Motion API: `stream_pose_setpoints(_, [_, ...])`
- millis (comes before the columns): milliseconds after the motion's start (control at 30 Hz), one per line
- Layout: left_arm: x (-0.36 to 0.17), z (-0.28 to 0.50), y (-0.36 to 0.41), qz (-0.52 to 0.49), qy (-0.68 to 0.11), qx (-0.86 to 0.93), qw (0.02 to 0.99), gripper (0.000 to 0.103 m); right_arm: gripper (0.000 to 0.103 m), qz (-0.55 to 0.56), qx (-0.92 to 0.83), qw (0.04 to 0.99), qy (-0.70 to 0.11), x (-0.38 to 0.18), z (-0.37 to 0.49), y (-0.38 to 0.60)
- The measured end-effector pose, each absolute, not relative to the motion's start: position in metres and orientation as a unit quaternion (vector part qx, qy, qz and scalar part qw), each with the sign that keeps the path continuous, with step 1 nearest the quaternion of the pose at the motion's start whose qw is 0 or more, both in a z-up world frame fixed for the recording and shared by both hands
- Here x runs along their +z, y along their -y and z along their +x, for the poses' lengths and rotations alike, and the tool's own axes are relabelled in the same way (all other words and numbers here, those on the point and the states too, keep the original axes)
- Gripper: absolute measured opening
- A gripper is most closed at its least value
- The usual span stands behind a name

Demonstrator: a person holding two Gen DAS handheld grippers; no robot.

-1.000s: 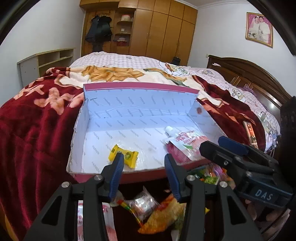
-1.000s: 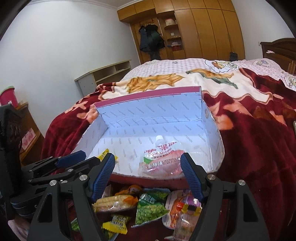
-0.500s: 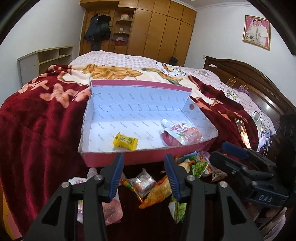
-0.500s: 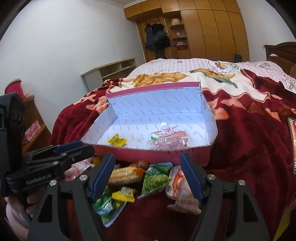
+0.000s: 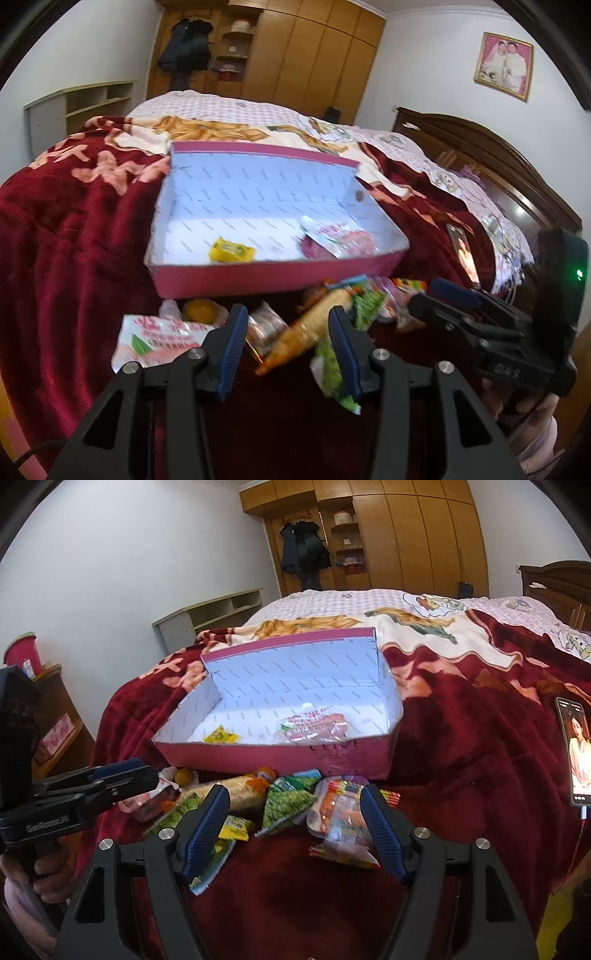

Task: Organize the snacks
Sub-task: 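Grasp the green pea bag with the left tool while the right grasps the rainbow candy bag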

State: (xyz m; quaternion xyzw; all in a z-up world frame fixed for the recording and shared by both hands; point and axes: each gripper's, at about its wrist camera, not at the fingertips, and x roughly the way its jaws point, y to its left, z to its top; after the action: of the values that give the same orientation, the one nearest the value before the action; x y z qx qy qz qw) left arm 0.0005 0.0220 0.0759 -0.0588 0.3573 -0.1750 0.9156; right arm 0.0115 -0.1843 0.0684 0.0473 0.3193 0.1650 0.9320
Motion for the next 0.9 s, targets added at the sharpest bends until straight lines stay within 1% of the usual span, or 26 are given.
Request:
stream_pose_setpoints(467, [0.054, -0.031, 0.015, -0.020, -0.386, -0.208, 0.898, 0.048, 0.075, 0.033, 0.159, 0.934, -0.319, 0.066, 0.004, 0.186])
stream_pose_setpoints(733, [0.043, -0.025, 0.028, -0.004, -0.392, -0.189, 0.900, 0.048, 0.075, 0.031, 0.120, 0.939, -0.322, 0.065, 0.006, 0.194])
stream_pose_setpoints(900, [0.036, -0.020, 0.030, 0.001, -0.391, -0.182, 0.902, 0.048, 0.075, 0.046, 0.114, 0.930, -0.346, 0.055, 0.014, 0.199])
